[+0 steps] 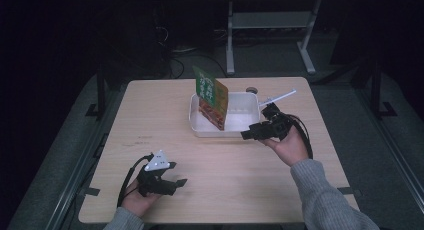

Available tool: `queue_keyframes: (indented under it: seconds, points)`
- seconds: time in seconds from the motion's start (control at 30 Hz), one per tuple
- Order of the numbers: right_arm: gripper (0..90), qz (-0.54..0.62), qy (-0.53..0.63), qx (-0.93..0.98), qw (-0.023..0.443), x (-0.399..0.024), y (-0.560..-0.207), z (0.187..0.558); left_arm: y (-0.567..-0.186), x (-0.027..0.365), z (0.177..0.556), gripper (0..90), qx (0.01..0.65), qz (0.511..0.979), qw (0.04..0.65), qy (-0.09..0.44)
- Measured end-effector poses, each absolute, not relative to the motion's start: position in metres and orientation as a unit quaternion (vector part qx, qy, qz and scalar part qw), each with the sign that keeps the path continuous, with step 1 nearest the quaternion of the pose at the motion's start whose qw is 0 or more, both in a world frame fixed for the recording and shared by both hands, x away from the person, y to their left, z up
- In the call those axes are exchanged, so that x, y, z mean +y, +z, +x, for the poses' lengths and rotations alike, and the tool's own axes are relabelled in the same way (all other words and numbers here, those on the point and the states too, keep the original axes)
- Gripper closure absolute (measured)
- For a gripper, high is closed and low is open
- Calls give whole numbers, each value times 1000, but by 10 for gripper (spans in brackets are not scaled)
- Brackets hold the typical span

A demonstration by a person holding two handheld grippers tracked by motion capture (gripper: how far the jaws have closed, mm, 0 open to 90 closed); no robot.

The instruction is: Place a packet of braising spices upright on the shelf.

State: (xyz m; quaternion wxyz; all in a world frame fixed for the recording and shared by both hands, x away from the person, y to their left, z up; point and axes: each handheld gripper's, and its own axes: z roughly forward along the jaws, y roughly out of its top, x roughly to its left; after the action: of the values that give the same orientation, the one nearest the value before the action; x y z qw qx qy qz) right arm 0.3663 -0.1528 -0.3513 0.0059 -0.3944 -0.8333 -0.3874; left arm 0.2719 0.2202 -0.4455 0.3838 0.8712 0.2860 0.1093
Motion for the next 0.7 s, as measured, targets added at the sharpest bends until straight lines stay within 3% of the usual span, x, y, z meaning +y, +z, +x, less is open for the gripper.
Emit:
queue_keyframes:
  seconds: [0.7]
  points:
    - [472, -405, -391, -826, 25, -176, -386, 330, -446, 220, 272, 282, 285, 871, 384, 110]
